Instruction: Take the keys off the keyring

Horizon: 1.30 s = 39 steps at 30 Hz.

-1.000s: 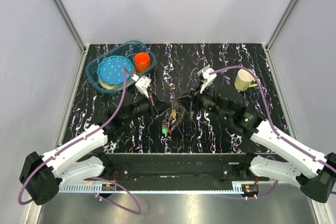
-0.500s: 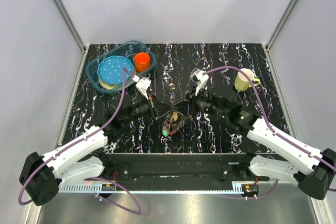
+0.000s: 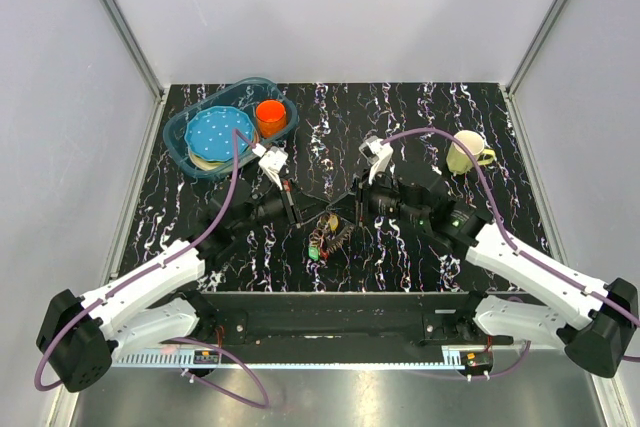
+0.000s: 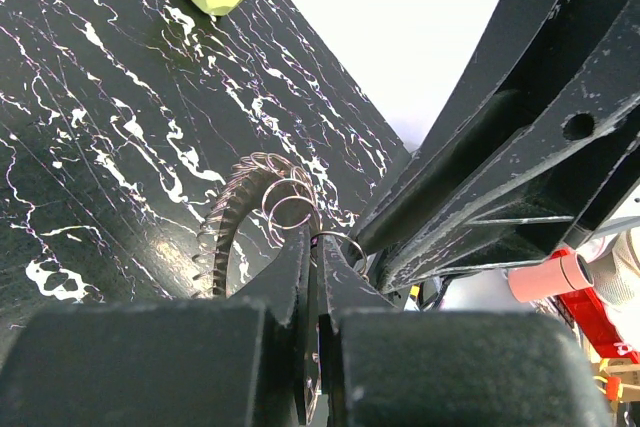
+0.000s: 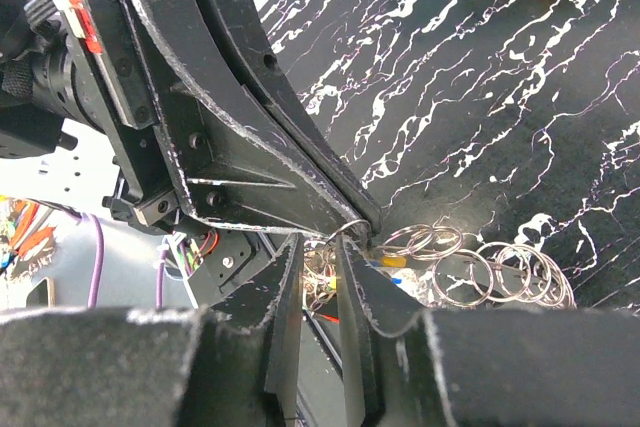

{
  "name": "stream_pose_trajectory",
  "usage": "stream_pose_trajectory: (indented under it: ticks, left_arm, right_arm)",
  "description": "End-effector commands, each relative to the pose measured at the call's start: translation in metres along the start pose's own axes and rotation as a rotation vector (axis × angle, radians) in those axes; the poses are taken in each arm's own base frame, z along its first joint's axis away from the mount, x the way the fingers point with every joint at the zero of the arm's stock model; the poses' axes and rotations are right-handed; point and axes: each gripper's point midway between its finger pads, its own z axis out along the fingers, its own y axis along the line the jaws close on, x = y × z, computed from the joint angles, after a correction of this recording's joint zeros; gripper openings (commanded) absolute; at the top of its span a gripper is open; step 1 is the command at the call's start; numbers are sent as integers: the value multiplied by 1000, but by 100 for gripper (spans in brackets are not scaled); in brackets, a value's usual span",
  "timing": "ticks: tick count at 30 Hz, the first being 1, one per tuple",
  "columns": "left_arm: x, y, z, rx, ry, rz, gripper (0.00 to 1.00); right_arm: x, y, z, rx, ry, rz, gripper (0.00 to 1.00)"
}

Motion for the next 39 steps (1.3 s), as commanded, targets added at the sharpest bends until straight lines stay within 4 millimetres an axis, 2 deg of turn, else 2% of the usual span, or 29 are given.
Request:
stream_pose_trajectory:
  ticks: [1,9,10,13,20,22,23,24,26,27,29,30,32,33,34,39]
  left_arm:
    - [-26,-18,-1,63,-93,49,0]
    - [-26,-15,-2,46,-100,49,0]
    - [-26,-15,-2,47,-99,50,0]
    - [-24,-14,-1,49,-97,54,0]
    - [-17,-5,-3,28,-80,114,0]
    - [-17,-5,-6,29,-86,151,5]
    - [-17,-5,-7,28,-86,168,14]
    - [-18,-5,-9,27,-89,189,19]
    - [-22,-3,-15,2,-95,271,30]
    - [-25,-2,-18,-13,-98,298,37]
    - [-30,1,-24,-49,-92,379,40]
    - [-32,2,-26,-61,-87,409,41]
    - [-37,0,-29,-70,-65,501,41]
    - [-37,-2,-30,-61,-52,531,41]
    - [-37,-2,-30,-51,-34,589,41]
    - [-17,-24,-32,119,84,682,41]
  right_arm:
    - [1,1,3,-10,8,26,23]
    - [2,-6,5,16,6,24,19]
    - [2,-7,5,22,3,20,17]
    - [-2,-7,4,20,-20,-12,0]
    - [-14,-1,-2,-23,-41,-121,0]
    - [-14,-4,-3,-24,-13,-126,0]
    - [-12,-2,-5,-45,4,-141,0]
    - [-6,-5,-5,-40,39,-134,0]
    - [-11,-6,-11,-61,61,-140,0]
    - [-3,-10,-13,-58,107,-124,0]
    - [-9,-8,-20,-91,125,-133,0]
    - [-3,-10,-22,-90,161,-127,0]
    - [-6,-7,-25,-104,178,-132,0]
    - [0,-7,-26,-113,216,-118,0]
    - [-1,2,-29,-160,231,-119,0]
    - [13,18,-39,-271,345,-99,0]
